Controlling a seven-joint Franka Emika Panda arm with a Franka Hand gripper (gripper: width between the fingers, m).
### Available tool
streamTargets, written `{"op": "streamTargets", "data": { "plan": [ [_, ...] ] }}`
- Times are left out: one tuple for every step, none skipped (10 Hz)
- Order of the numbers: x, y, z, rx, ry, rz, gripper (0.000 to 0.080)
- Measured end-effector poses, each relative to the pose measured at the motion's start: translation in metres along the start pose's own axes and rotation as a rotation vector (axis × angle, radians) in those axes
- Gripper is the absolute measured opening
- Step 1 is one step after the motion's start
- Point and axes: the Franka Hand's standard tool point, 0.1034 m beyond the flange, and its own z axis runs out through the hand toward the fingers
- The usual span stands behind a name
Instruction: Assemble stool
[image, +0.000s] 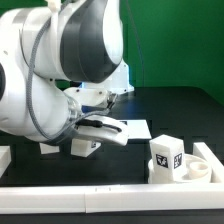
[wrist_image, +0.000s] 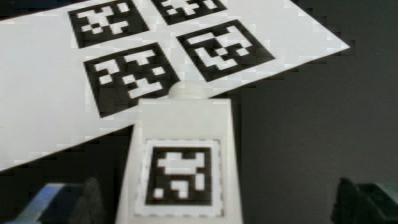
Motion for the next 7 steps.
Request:
{"op": "streamTargets", "data": {
  "plan": [
    [0.0025, 0.0023, 0.0055, -0.001, -0.011, 0.007, 0.0649],
    [0.0032, 0.0014, 0.0100, -0.009, -0.021, 0.018, 0.0649],
    [0.0032, 0.0009, 0.0101, -0.010, -0.021, 0.017, 0.0649],
    [0.0033, 0.0013, 0.0101, -0.009, -0.021, 0.017, 0.0649],
    [0.0033, 0.0013, 0.0101, -0.009, -0.021, 0.017, 0.0521],
    [0.0033, 0.0013, 0.0100, -0.009, -0.021, 0.017, 0.0383],
    [0.0033, 0.0013, 0.0100, -0.009, -0.021, 0.017, 0.0331]
  ]
}}
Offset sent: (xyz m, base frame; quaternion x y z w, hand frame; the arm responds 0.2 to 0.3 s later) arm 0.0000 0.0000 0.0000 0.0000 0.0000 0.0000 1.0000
